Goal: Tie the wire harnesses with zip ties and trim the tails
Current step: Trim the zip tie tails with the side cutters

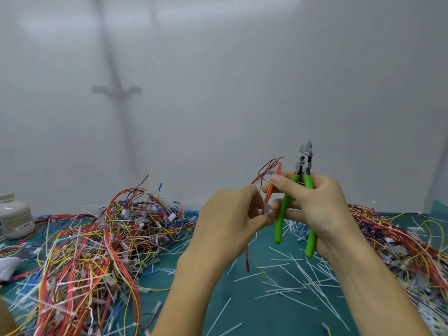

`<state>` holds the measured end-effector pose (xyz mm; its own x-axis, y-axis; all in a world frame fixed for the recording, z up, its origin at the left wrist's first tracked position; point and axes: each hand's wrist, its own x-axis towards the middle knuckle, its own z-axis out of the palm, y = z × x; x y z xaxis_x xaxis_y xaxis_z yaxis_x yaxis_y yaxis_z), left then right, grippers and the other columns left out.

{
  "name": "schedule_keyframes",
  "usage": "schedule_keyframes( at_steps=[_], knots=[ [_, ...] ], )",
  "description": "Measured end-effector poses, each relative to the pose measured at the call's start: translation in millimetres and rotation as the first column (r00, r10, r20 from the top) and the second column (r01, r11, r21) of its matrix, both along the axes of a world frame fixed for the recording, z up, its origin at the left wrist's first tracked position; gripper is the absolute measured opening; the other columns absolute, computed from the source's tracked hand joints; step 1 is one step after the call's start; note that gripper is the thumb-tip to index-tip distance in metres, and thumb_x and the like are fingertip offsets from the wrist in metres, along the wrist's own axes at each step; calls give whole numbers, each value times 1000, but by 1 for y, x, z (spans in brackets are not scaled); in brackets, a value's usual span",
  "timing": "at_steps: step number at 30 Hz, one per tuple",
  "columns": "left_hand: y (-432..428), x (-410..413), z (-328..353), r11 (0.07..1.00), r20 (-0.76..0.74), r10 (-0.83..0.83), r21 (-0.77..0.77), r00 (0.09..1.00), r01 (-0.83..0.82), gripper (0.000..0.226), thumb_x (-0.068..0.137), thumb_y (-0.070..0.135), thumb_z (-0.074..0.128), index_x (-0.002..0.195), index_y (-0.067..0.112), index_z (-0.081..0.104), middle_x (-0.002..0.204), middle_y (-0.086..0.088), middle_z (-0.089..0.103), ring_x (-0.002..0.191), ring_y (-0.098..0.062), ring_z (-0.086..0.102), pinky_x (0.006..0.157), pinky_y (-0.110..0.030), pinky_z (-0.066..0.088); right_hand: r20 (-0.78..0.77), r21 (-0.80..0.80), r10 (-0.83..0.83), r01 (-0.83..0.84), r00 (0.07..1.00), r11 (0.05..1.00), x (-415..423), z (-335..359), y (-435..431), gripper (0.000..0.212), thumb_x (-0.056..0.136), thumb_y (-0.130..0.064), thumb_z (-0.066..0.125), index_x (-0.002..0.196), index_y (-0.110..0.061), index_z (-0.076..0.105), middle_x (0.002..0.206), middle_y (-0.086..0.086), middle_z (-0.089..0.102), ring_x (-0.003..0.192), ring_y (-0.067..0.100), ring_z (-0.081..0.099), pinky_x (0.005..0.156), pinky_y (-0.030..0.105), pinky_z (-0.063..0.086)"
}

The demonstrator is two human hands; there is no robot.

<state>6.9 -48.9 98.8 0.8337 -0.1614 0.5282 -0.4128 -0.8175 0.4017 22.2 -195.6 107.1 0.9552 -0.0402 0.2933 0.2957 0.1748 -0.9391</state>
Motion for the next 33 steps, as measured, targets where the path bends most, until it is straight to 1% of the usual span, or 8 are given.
schedule_keyframes(
  at_steps=[3,7,11,15,19,22,26,33],
  knots=[
    [0,2,-2,996,-17,-31,-88,999,30,16,83,34,73,78,26,60,71,12,66,69,-3,64,67,-27,51,21,-31,-6,7,1000,999,0,1,-2,10,87,-15,71,91,-6,68,78,9,76,54,21,62,58,38,62],
    [7,3,-3,970,-80,-119,-222,990,98,8,92,21,58,97,24,53,89,1,73,83,-17,69,78,-43,54,43,-93,15,-11,999,996,1,-1,-5,7,90,-16,68,93,-9,69,82,6,77,55,19,62,63,40,61],
    [9,5,-5,925,-159,-178,-364,971,110,18,97,8,42,105,23,45,93,3,75,86,-5,71,81,-30,56,19,-164,26,-23,999,986,2,-4,-1,5,90,-17,68,91,-13,69,83,3,76,53,17,60,61,37,60],
    [9,9,-4,712,-247,-340,-698,908,77,20,100,0,37,112,12,47,89,-7,77,85,-18,74,87,-40,58,17,-265,12,-7,1000,964,4,-6,1,9,91,-23,68,90,-14,69,79,1,75,53,15,58,59,35,57],
    [11,8,1,490,-240,-456,-872,857,17,21,99,-4,37,116,4,46,89,-14,76,83,-24,75,70,-28,61,47,-342,-4,20,999,939,4,-8,2,9,90,-25,69,86,-17,69,75,5,73,52,12,59,59,34,58],
    [12,8,2,390,-227,-493,-921,840,-21,21,98,-5,36,116,2,46,87,-17,76,82,-26,75,65,-26,60,91,-402,-40,73,995,913,5,-8,0,18,90,-32,67,81,-17,67,60,1,65,51,14,61,58,35,55],
    [11,10,3,271,-181,-489,-961,854,-48,20,99,-6,35,113,-1,49,90,-19,75,86,-24,75,67,-28,61,-19,-543,84,-81,996,836,-2,-1,-2,63,87,-68,44,73,-12,68,58,2,62,49,23,64,53,35,53],
    [9,11,5,171,-100,-474,-985,875,-21,24,99,-8,32,118,-8,47,90,-21,75,83,-25,75,62,-27,59,-80,-812,96,-121,992,571,-9,-3,2,69,98,-59,32,70,-4,64,59,7,67,49,25,67,56,39,57]
  ],
)
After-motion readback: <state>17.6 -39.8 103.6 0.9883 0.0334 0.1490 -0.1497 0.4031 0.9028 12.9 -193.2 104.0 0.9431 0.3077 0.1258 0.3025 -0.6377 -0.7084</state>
